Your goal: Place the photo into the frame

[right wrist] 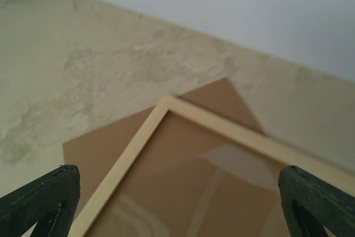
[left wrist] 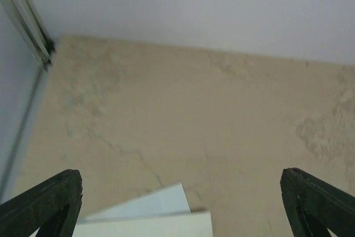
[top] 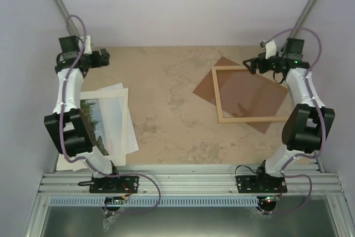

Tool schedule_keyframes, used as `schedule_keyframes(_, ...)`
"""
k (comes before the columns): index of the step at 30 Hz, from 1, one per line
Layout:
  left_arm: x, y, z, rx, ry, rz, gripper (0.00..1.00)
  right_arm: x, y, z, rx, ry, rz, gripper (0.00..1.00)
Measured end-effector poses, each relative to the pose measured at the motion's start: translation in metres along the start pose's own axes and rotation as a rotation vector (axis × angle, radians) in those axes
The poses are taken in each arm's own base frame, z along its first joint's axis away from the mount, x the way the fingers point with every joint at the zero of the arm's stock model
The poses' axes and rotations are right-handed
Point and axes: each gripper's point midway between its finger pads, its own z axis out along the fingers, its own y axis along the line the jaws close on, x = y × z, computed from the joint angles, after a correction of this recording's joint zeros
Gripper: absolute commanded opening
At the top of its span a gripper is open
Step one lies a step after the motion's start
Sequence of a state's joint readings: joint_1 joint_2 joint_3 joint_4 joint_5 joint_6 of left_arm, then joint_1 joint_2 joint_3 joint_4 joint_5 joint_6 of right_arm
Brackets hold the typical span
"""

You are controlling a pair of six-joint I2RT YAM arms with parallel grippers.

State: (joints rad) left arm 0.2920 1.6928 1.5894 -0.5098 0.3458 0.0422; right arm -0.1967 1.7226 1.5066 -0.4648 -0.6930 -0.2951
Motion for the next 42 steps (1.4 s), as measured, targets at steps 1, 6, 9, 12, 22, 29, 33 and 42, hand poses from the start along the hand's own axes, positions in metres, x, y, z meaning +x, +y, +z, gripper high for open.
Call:
schedule_keyframes(1,0.013,-0.004,0.006,-0.001,0.029,0.001,0.99,0.009,0.007,0.007,-0.007,0.024,0.006,0.98)
schedule_keyframes(6,0.069,-0.025,0.023,-0.012,0.157,0.017,0.99,0.055,0.048,0.040,-0.052,0.151,0.030,0.98)
schedule_keyframes(9,0.094,-0.035,0.026,-0.029,0.209,0.036,0.99,0.077,0.075,0.056,-0.068,0.223,0.041,0.98)
schedule_keyframes(12,0.110,-0.041,0.024,-0.052,0.241,0.054,0.99,0.091,0.100,0.068,-0.071,0.281,0.046,0.98)
schedule_keyframes(22,0.123,-0.038,0.010,-0.172,0.244,0.076,0.99,0.124,0.150,0.105,0.006,0.428,0.103,0.95)
schedule_keyframes(29,0.122,-0.028,0.002,-0.244,0.220,0.057,0.99,0.154,0.152,0.130,0.092,0.518,0.151,0.85)
schedule_keyframes(33,0.122,-0.024,-0.002,-0.272,0.209,0.051,0.99,0.166,0.141,0.141,0.157,0.547,0.184,0.77)
schedule_keyframes(42,0.122,-0.019,-0.008,-0.313,0.192,0.039,0.99,0.173,0.122,0.165,0.256,0.560,0.240,0.59)
